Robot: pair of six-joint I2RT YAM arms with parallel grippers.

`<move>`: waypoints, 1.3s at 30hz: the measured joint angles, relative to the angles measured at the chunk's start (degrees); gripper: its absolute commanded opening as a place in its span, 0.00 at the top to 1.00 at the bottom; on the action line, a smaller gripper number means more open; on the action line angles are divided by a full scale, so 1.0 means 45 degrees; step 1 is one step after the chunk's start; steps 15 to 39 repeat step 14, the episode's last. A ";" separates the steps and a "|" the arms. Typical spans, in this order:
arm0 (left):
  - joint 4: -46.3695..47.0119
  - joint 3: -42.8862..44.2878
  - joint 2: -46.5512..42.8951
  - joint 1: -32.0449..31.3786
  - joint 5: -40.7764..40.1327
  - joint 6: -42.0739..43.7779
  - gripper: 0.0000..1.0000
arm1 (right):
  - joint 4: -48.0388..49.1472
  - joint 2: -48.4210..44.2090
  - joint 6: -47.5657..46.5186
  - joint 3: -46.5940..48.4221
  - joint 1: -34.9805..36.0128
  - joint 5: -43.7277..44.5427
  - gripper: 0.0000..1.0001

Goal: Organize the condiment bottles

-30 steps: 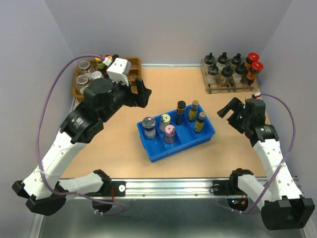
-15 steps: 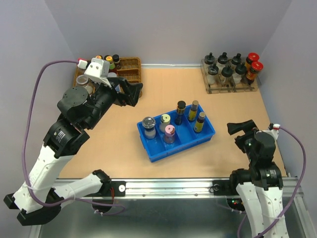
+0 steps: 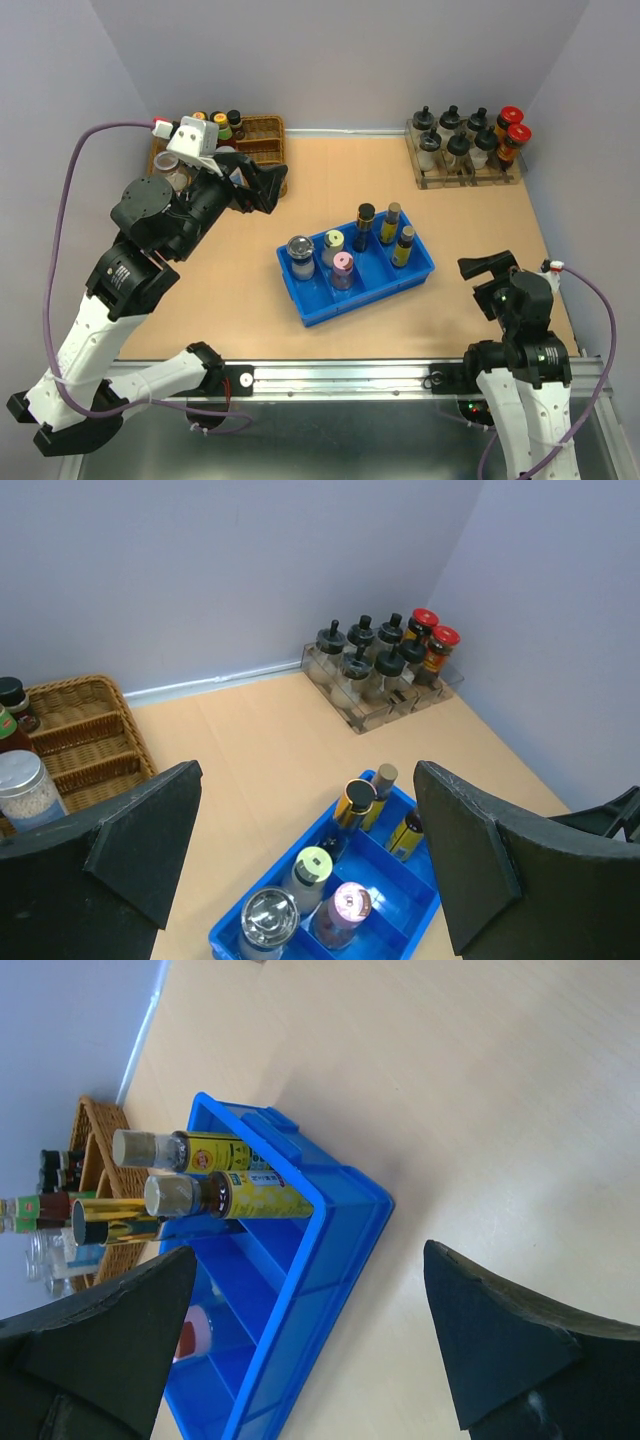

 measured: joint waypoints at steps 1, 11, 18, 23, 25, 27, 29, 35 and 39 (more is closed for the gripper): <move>0.0005 0.0000 -0.0005 0.0000 0.0000 0.0029 0.01 | -0.0029 0.0010 0.0005 0.0000 0.0000 0.0000 0.00; 0.0078 -0.0019 -0.0024 -0.0005 0.0000 0.0131 0.01 | -0.0141 0.0364 -0.0005 0.0000 0.0000 -0.0019 0.00; 0.0053 -0.0019 -0.0010 0.0000 -0.0005 0.0131 0.01 | -0.0141 0.0364 -0.0005 0.0000 0.0000 -0.0024 0.00; 0.0053 -0.0019 -0.0010 0.0000 -0.0005 0.0131 0.01 | -0.0141 0.0364 -0.0005 0.0000 0.0000 -0.0024 0.00; 0.0053 -0.0019 -0.0010 0.0000 -0.0005 0.0131 0.01 | -0.0141 0.0364 -0.0005 0.0000 0.0000 -0.0024 0.00; 0.0053 -0.0019 -0.0010 0.0000 -0.0005 0.0131 0.01 | -0.0141 0.0364 -0.0005 0.0000 0.0000 -0.0024 0.00; 0.0053 -0.0019 -0.0010 0.0000 -0.0005 0.0131 0.01 | -0.0141 0.0364 -0.0005 0.0000 0.0000 -0.0024 0.00; 0.0053 -0.0019 -0.0010 0.0000 -0.0005 0.0131 0.01 | -0.0141 0.0364 -0.0005 0.0000 0.0000 -0.0024 0.00; 0.0053 -0.0019 -0.0010 0.0000 -0.0005 0.0131 0.01 | -0.0141 0.0364 -0.0005 0.0000 0.0000 -0.0024 0.00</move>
